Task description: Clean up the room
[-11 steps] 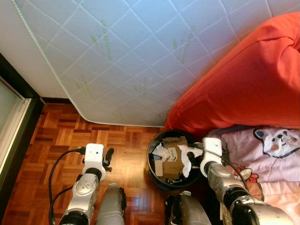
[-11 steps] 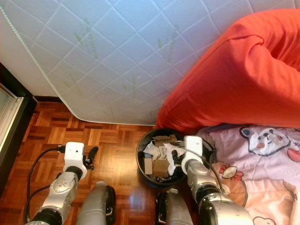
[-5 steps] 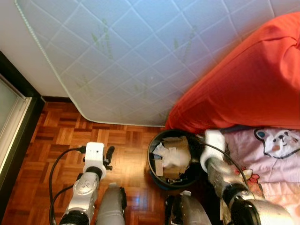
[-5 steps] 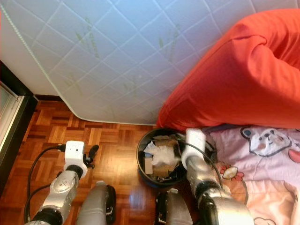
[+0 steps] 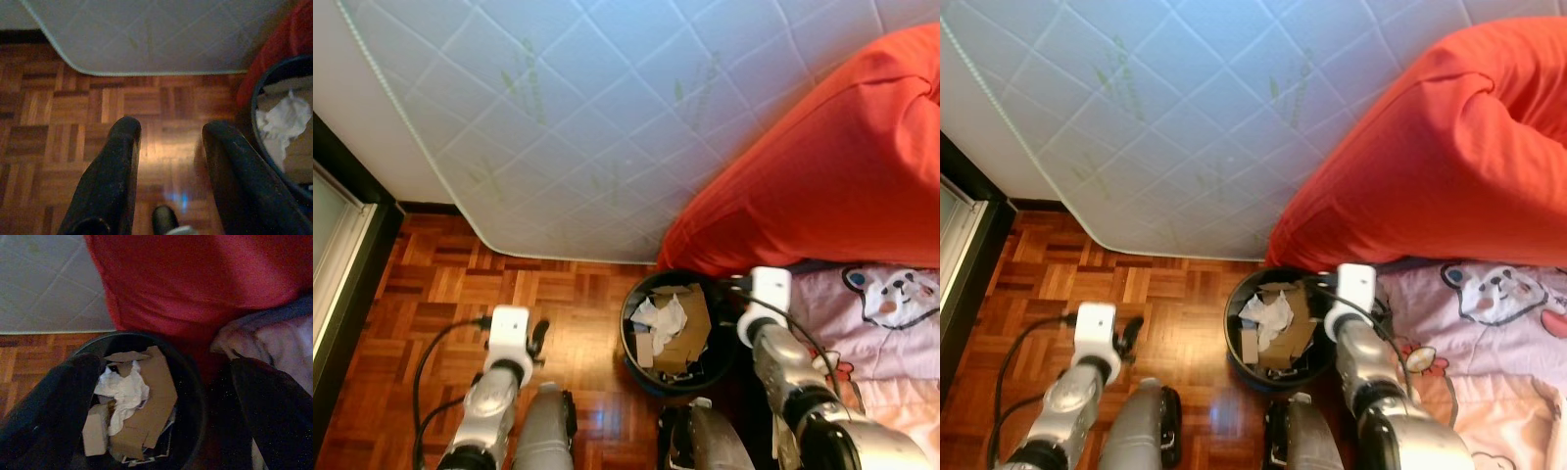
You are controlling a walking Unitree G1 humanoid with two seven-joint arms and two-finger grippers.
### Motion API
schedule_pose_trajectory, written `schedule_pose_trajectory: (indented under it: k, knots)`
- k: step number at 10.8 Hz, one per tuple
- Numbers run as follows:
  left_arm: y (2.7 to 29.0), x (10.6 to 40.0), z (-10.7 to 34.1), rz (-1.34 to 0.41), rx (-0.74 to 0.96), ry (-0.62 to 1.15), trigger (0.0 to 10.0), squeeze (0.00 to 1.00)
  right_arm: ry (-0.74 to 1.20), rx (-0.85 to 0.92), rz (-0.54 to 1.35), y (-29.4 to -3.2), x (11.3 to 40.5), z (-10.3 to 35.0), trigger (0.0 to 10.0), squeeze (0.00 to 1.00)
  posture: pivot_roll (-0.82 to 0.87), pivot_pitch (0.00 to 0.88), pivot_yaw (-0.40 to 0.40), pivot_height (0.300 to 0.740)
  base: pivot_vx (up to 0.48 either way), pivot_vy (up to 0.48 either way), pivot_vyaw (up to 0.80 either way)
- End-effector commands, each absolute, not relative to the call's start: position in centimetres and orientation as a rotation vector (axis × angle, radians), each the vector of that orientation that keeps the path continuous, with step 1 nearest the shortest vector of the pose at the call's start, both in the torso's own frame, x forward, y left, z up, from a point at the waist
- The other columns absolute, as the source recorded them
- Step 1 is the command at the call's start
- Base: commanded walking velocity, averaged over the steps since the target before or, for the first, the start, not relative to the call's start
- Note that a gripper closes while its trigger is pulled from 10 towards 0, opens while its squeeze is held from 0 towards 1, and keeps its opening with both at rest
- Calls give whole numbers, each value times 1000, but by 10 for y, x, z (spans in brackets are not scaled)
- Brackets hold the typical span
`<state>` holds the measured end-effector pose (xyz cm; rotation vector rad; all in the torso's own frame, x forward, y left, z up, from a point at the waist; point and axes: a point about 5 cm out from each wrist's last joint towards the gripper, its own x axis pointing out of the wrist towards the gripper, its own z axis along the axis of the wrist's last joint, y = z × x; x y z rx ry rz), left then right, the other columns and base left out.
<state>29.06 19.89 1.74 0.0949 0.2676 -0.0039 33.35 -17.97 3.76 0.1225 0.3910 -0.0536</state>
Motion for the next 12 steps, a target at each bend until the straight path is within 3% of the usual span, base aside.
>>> schedule_pose_trajectory:
  k: [1, 5, 9, 12]
  knots:
    - [203, 279, 3, 9, 98, 348, 10000, 0, 419, 127, -101, -193, 322, 26, 10000, 0, 177, 261, -64, 676, 0, 0, 0]
    - [212, 275, -7, 35, 121, 437, 10000, 0, 508, 144, -196, -212, 290, -3, 10000, 0, 164, 176, -30, 740, 0, 0, 0]
    - [221, 257, -26, 67, 139, 581, 10000, 0, 605, 155, -270, -222, 257, -30, 10000, 0, 152, 87, -5, 740, 0, 0, 0]
    - [223, 222, -55, 83, 139, 788, 10000, 0, 733, 190, -367, -227, 213, -59, 10000, 0, 57, 0, 38, 740, 0, 0, 0]
